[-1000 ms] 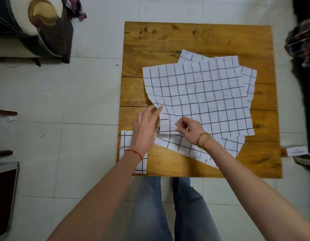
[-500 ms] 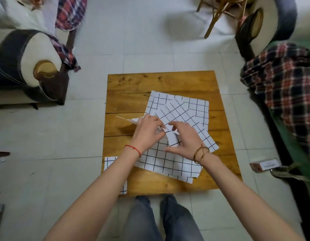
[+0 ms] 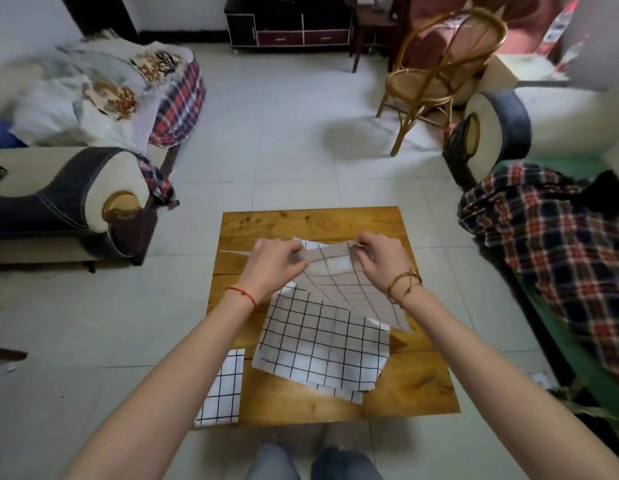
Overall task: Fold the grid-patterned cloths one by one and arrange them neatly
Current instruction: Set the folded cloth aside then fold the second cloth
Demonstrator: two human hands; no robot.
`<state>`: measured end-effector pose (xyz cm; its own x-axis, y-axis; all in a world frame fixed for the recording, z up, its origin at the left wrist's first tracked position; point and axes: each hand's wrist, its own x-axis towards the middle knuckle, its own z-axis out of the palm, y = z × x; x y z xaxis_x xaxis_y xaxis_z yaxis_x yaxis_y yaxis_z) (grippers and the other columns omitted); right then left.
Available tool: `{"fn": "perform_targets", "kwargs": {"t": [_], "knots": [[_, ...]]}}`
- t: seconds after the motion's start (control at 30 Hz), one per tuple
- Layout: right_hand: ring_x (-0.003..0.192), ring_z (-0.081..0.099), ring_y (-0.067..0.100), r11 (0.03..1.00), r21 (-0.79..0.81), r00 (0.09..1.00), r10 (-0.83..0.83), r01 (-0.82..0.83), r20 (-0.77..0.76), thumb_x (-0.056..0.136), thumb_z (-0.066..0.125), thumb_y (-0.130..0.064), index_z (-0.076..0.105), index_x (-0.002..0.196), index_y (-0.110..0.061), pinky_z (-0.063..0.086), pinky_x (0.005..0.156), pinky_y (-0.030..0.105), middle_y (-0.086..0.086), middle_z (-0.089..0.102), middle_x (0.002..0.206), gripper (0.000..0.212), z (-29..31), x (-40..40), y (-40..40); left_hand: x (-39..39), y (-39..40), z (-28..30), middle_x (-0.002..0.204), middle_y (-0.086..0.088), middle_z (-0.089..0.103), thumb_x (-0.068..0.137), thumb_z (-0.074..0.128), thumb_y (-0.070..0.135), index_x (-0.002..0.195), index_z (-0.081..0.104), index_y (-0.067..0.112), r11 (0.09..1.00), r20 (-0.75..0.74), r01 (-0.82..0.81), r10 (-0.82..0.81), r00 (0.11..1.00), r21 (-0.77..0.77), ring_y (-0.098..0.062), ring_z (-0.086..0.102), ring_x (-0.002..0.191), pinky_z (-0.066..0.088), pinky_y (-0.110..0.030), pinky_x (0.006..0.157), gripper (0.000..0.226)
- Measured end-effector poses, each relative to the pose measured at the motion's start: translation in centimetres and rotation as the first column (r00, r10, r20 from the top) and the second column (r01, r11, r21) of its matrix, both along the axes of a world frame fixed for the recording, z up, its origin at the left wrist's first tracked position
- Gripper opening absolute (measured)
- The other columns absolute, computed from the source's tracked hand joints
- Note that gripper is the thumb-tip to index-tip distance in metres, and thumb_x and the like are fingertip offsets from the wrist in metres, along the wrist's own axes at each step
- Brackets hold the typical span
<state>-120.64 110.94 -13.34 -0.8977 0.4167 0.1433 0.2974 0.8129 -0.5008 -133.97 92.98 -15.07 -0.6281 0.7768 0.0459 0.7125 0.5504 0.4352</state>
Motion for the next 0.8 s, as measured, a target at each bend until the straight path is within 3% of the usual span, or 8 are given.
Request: {"fn": "perform_targets", "kwargs": {"t": [0.1,0.2,0.33,0.47,0.6,0.67,0.8], "knots": [[0.074,0.06,0.027,0.999,-0.038,1.0,-0.022,0.021,-0.019,0.091,0.056,-0.02,0.059,0.08,-0.015,0.043,0.062,0.032,0.002,0.062,0.072,0.012,2.1,0.6,1.7,-0.2,-0.9,1.9,0.094,0.006,0.071,0.089,0.06,0.04,0.101,0.067,0.023,0.999,-0.048,-0.024,0.025,0.999,0.034,-0.019,0.063,0.093,0.038,-0.039,0.099,0.022],[0.07,0.056,0.018,0.995,-0.092,0.999,-0.033,0.029,-0.039,0.09,0.058,-0.018,0.059,0.073,-0.019,0.038,0.065,0.026,-0.004,0.06,0.068,0.017,4.2,1.5,3.0,0.0,-1.8,3.8,0.099,0.002,0.072,0.089,0.062,0.038,0.106,0.068,0.019,0.995,-0.056,-0.049,0.054,0.997,0.082,-0.021,0.063,0.095,0.04,-0.041,0.099,0.026],[0.073,0.059,0.015,0.989,-0.151,0.997,-0.01,-0.001,-0.071,0.089,0.059,-0.019,0.06,0.067,-0.026,0.039,0.066,0.026,-0.006,0.065,0.071,0.023,6.3,3.0,4.4,0.6,-3.1,6.1,0.089,0.004,0.072,0.086,0.067,0.034,0.097,0.07,0.018,0.984,-0.062,-0.032,0.043,0.997,0.173,-0.018,0.065,0.086,0.048,-0.036,0.084,0.019],[0.073,0.062,0.02,0.981,-0.19,0.997,0.025,-0.037,-0.067,0.088,0.06,-0.019,0.058,0.057,-0.027,0.047,0.069,0.033,-0.001,0.069,0.074,0.032,8.1,4.7,5.3,1.1,-4.1,8.6,0.087,0.007,0.07,0.086,0.068,0.035,0.093,0.07,0.015,0.991,-0.04,-0.016,0.021,0.999,0.134,-0.011,0.064,0.083,0.053,-0.033,0.076,0.021],[0.079,0.064,0.024,0.961,-0.26,0.995,0.076,-0.088,-0.056,0.09,0.06,-0.018,0.069,0.081,0.004,0.049,0.074,0.035,-0.006,0.067,0.075,0.025,9.0,5.7,6.4,1.1,-5.2,11.2,0.091,0.007,0.071,0.084,0.071,0.034,0.094,0.073,0.015,0.993,0.025,0.016,-0.019,1.0,0.117,-0.005,0.065,0.09,0.054,-0.03,0.085,0.022],[0.085,0.065,0.027,0.944,-0.313,0.994,0.101,-0.108,-0.038,0.09,0.06,-0.019,0.07,0.088,0.001,0.05,0.078,0.037,-0.001,0.069,0.082,0.022,9.3,5.9,7.0,1.0,-5.7,12.2,0.088,0.01,0.072,0.083,0.072,0.031,0.091,0.074,0.017,0.993,0.088,0.038,-0.049,0.995,0.114,-0.003,0.065,0.087,0.055,-0.034,0.085,0.017],[0.094,0.064,0.025,0.907,-0.411,0.993,0.116,-0.096,0.024,0.088,0.062,-0.026,0.068,0.094,-0.018,0.049,0.089,0.038,0.009,0.07,0.098,0.011,9.5,5.3,8.1,-0.1,-5.8,13.5,0.081,0.003,0.073,0.08,0.074,0.034,0.087,0.075,0.017,0.991,0.192,0.062,-0.084,0.978,0.116,-0.016,0.066,0.079,0.055,-0.042,0.076,0.019]]}}
